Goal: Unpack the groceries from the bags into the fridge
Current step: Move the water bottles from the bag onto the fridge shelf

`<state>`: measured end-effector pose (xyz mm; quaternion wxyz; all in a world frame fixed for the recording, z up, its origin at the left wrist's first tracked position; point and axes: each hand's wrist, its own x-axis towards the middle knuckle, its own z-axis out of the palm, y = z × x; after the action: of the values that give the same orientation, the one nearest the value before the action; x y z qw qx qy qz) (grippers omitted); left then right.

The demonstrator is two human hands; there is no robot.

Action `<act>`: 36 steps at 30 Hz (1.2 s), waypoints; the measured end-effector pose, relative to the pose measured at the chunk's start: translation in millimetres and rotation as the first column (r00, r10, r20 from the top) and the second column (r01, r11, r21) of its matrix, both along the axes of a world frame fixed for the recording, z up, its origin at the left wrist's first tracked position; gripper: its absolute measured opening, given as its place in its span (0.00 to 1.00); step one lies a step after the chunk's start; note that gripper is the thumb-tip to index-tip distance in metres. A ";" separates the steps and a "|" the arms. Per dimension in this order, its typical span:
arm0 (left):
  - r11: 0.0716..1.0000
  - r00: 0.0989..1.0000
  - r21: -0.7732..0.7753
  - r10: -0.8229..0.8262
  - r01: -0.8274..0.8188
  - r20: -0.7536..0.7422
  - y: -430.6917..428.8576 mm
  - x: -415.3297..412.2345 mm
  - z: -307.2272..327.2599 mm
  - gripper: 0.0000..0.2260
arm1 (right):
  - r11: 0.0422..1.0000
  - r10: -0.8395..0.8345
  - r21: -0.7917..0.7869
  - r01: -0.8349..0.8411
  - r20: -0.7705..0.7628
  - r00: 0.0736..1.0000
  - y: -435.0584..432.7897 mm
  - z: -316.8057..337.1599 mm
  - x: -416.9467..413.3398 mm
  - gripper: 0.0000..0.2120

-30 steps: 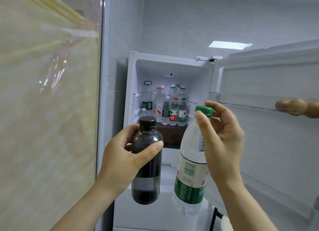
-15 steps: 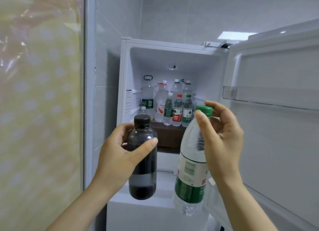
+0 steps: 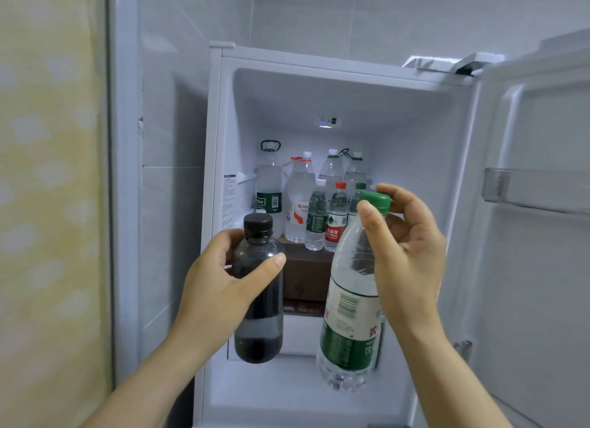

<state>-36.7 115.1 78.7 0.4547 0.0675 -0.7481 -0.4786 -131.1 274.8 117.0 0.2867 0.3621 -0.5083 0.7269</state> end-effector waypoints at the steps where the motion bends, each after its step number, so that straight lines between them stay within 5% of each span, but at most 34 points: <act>1: 1.000 1.000 0.002 -0.007 0.007 0.009 -7.4 -7.4 -1.1 0.13 | 1.000 -0.003 0.000 0.003 0.002 1.000 -6.9 -0.4 -6.0 0.11; 36: 0.972 0.961 0.023 0.229 -0.236 0.154 -140.2 -255.8 -52.4 0.17 | 0.992 0.124 0.034 -0.123 -0.030 0.992 -186.7 4.3 -279.6 0.11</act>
<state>-292.5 -25.0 26.3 0.4485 0.2003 -0.7570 -0.4309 -410.7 88.2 121.3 0.2436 0.4090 -0.4917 0.7291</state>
